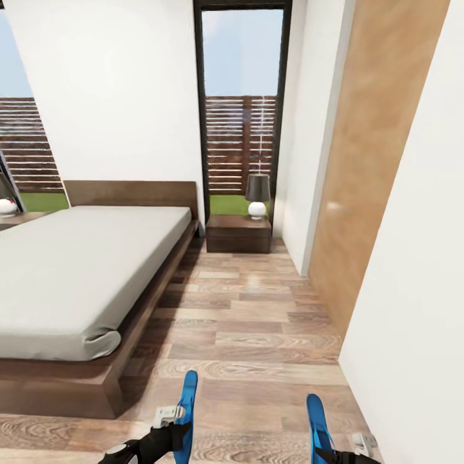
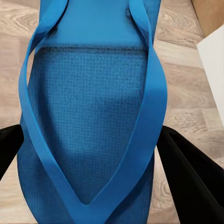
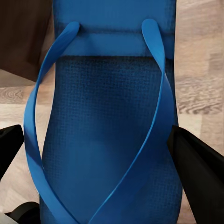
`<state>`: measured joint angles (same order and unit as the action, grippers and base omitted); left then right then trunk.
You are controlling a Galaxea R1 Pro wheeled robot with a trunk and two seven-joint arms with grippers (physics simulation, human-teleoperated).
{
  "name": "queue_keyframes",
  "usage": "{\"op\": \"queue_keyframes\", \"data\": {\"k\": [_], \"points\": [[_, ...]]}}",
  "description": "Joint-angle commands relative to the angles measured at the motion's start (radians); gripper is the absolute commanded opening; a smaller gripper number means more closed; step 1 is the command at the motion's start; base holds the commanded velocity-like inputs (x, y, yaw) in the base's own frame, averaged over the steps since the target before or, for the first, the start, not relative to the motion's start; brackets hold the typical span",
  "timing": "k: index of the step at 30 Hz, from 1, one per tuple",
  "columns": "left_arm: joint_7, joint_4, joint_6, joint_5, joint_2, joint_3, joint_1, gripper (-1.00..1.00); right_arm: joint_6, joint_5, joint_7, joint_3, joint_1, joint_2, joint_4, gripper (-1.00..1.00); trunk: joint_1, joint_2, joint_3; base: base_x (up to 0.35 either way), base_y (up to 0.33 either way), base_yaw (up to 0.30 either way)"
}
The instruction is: In the bedroom, move the book from the bed onto either nightstand, and place the two sandals side by side next to the bed.
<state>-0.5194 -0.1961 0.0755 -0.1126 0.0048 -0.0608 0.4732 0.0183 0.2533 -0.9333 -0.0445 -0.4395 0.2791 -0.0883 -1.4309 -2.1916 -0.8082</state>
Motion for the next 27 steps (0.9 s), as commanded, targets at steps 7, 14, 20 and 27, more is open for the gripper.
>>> {"op": "queue_keyframes", "data": {"k": [7,14,20,27], "points": [[-0.007,0.001,0.000,-0.004,0.000,-0.006,0.001,-1.00,0.002,-0.002,-0.004,-0.006,-0.001,0.000,0.001,-1.00,0.000,0.000,-0.001,0.332,0.000,0.000],[-0.007,0.001,0.000,-0.004,0.000,-0.006,0.001,-1.00,0.002,-0.002,-0.004,-0.006,-0.001,0.000,0.001,-1.00,0.000,0.000,-0.001,0.332,0.000,0.000],[-0.005,0.001,0.000,-0.003,0.000,-0.005,0.001,-1.00,0.002,-0.002,-0.004,-0.006,-0.001,0.000,0.001,-1.00,0.000,0.000,-0.001,0.332,0.000,0.000],[-0.004,0.001,0.000,-0.003,0.000,-0.005,0.001,-1.00,0.002,-0.002,-0.003,-0.006,-0.001,0.000,0.001,-1.00,0.000,0.000,-0.001,0.332,0.000,0.000]]}}
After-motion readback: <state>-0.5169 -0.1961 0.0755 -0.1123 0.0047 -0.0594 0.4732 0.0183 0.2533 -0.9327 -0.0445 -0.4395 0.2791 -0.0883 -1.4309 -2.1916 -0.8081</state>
